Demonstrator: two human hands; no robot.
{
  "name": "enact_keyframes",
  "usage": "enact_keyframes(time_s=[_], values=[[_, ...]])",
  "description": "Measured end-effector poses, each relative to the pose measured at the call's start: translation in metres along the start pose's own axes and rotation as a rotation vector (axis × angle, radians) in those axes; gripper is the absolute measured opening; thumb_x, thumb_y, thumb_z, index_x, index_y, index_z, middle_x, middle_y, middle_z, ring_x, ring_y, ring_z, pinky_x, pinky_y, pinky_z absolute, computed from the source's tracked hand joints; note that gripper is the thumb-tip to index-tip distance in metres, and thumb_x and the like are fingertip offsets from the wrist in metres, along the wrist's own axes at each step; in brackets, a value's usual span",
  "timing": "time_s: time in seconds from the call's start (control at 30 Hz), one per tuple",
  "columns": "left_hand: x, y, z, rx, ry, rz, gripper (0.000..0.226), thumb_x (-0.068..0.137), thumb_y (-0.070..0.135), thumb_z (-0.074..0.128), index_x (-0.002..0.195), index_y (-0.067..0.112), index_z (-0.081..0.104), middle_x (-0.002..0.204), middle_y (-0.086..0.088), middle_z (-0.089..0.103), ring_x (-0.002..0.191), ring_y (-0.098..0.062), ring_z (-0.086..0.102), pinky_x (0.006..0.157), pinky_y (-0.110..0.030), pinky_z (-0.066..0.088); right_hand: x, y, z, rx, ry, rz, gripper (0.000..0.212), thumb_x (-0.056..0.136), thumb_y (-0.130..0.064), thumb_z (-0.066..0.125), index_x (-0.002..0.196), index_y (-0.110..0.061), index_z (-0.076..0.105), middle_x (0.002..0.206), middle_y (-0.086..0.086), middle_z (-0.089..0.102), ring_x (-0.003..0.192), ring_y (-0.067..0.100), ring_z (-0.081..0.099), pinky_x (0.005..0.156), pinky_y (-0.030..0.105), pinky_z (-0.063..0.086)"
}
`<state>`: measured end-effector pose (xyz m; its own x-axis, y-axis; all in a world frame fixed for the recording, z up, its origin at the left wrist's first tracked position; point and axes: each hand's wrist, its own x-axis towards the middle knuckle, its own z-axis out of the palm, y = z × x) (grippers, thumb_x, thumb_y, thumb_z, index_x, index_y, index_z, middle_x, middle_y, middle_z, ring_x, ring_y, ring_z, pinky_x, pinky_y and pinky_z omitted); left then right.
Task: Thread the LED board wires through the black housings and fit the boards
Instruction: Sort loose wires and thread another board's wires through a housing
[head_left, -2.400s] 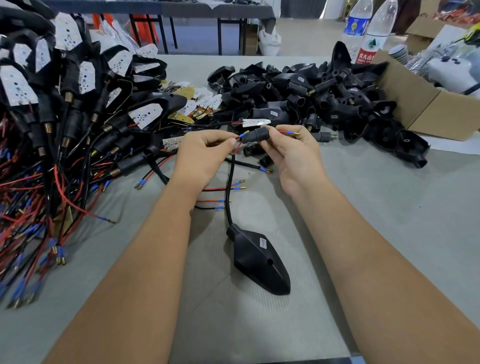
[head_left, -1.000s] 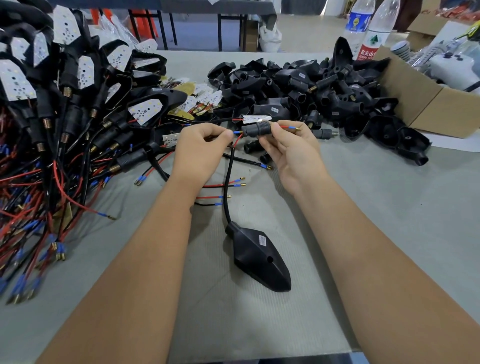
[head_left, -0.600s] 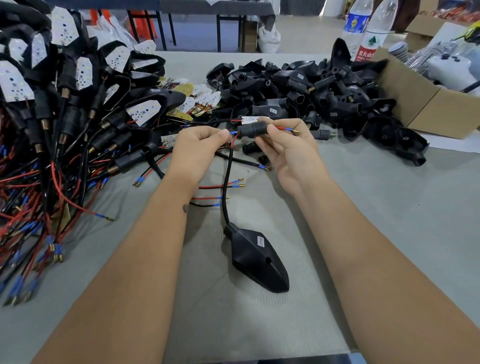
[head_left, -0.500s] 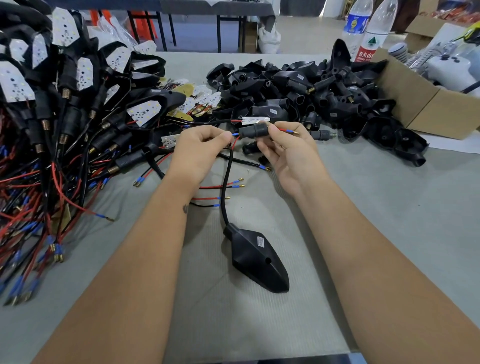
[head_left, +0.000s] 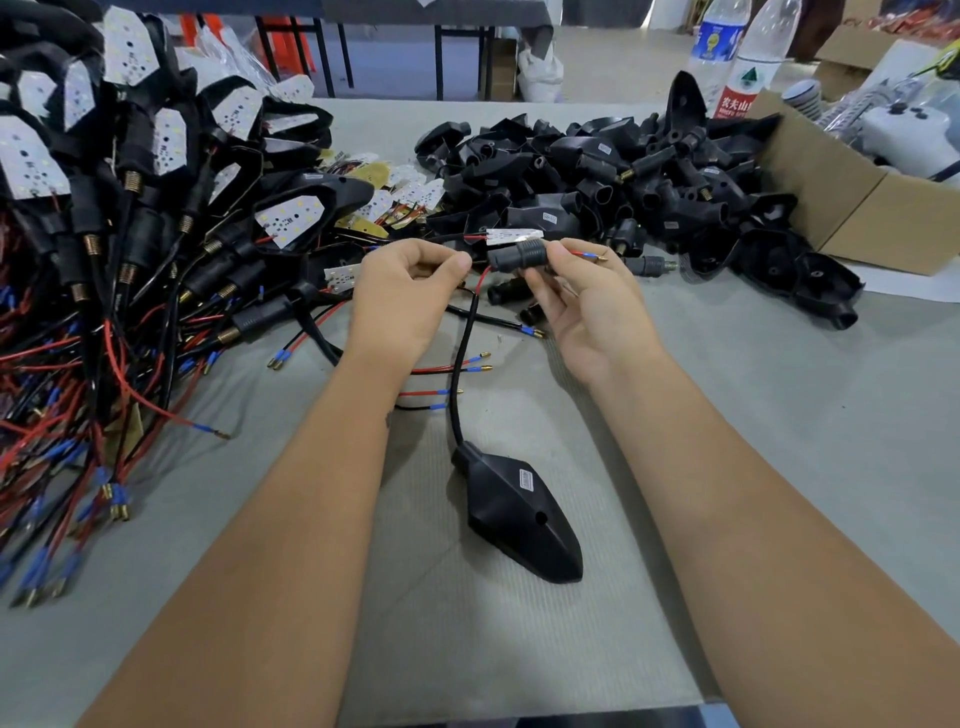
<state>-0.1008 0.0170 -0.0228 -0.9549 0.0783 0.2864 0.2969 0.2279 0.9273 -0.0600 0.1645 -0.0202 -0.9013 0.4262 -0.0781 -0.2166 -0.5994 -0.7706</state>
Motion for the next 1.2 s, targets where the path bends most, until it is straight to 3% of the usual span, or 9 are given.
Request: enact_keyframes(time_s=[0.07,0.23,0.33,0.43,0.6,0.83,1.2], values=[[-0.0006,-0.0007,0.0006,-0.016,0.001,0.011,0.011,0.09,0.023,0.069,0.079,0.025,0.07,0.079,0.006,0.073,0.079,-0.009,0.07,0.08,-0.023,0.056,-0.0004,0.0001,-0.0002,0.01,-0.02,0.003,0.016,0.091,0.005,0.058,0.081,-0.007,0.056,0.078,0.008,0.067,0.078,0.019,0.065,0.068,0.021,0.058],[-0.0034,0.0006,0.0046,-0.006,-0.016,0.074,0.024,0.09,0.021,0.069,0.069,0.032,0.067,0.059,0.022,0.066,0.059,0.007,0.057,0.065,-0.009,0.046,-0.0032,0.0009,0.0014,-0.029,-0.093,-0.005,0.017,0.092,0.005,0.057,0.082,-0.008,0.056,0.07,0.003,0.068,0.067,0.014,0.066,0.072,0.024,0.059],[-0.0026,0.0007,0.0054,-0.062,-0.014,0.039,0.019,0.092,0.019,0.067,0.076,0.029,0.069,0.068,0.013,0.071,0.071,-0.003,0.067,0.074,-0.018,0.053,-0.0028,0.0002,0.002,-0.019,-0.075,-0.005,0.017,0.092,0.006,0.056,0.082,-0.007,0.056,0.07,0.004,0.068,0.068,0.015,0.065,0.07,0.023,0.059],[-0.0019,0.0004,0.0074,-0.23,0.0,-0.062,0.008,0.091,0.016,0.067,0.083,0.018,0.067,0.077,-0.001,0.074,0.078,-0.014,0.073,0.07,-0.023,0.056,-0.0021,0.0012,0.0023,0.006,-0.044,0.003,0.017,0.092,0.005,0.056,0.081,-0.007,0.055,0.073,0.007,0.066,0.072,0.018,0.064,0.068,0.021,0.058],[-0.0018,0.0002,0.0093,-0.23,-0.023,-0.043,0.018,0.092,0.012,0.065,0.077,0.019,0.069,0.069,0.006,0.073,0.074,-0.009,0.072,0.067,-0.018,0.055,-0.0013,0.0027,0.0011,0.023,-0.029,-0.006,0.016,0.093,0.005,0.056,0.082,-0.006,0.054,0.078,0.009,0.065,0.078,0.021,0.064,0.069,0.021,0.059],[-0.0035,0.0008,0.0079,-0.234,-0.043,-0.045,0.014,0.093,0.012,0.065,0.082,0.019,0.071,0.072,0.004,0.072,0.069,-0.009,0.07,0.063,-0.019,0.055,-0.0023,0.004,0.0003,-0.062,-0.047,-0.043,0.016,0.093,0.004,0.057,0.083,-0.008,0.052,0.083,0.011,0.063,0.075,0.019,0.062,0.073,0.024,0.059],[-0.0055,0.0005,0.0088,-0.142,-0.071,-0.018,0.023,0.094,0.015,0.064,0.075,0.026,0.071,0.068,0.009,0.072,0.069,-0.009,0.068,0.069,-0.023,0.059,-0.0017,0.0042,-0.0007,-0.018,-0.053,-0.044,0.017,0.092,0.004,0.058,0.081,-0.007,0.053,0.079,0.008,0.064,0.073,0.015,0.065,0.068,0.022,0.058]])
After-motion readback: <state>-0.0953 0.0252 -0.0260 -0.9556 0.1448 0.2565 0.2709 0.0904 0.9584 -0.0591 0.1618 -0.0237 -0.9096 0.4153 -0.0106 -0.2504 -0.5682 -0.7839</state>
